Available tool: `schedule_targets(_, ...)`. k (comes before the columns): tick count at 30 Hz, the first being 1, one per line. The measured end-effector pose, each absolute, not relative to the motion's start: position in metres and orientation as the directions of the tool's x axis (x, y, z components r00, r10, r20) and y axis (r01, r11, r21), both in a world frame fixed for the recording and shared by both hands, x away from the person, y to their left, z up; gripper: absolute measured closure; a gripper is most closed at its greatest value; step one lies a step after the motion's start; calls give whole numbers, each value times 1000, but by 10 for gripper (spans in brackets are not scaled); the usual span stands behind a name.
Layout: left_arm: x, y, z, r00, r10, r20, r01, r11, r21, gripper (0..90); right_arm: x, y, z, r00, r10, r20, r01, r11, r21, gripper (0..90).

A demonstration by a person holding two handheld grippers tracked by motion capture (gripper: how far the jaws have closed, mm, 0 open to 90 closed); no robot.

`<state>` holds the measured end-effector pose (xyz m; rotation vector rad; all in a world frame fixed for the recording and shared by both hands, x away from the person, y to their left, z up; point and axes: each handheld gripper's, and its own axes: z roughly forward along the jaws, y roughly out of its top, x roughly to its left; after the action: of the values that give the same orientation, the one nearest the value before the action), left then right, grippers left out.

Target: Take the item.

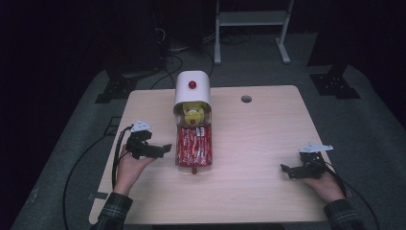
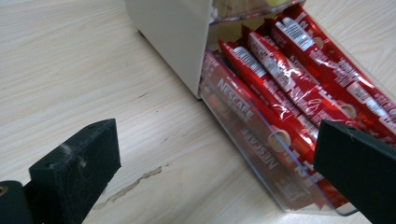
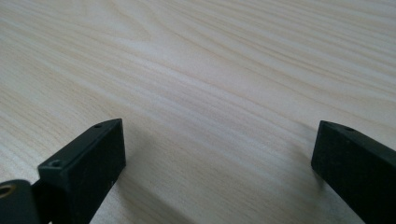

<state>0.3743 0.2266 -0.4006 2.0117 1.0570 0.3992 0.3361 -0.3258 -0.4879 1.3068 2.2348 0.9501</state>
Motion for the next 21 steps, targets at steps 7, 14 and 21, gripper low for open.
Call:
schedule_targets(7, 375, 219, -397, 609, 788, -91, 533, -321, 783, 3, 336, -326, -488, -495, 869, 11, 611, 338, 716, 21)
schedule_targets(14, 374, 212, -393, 630, 769, -104, 515, -314, 798, 46, 336, -326, -488, -495, 869, 11, 611, 339, 716, 21)
schedule_targets(21, 375, 204, -392, 650, 753, -103, 500, -321, 804, 78, 336, -326, -488, -495, 869, 11, 611, 339, 716, 21)
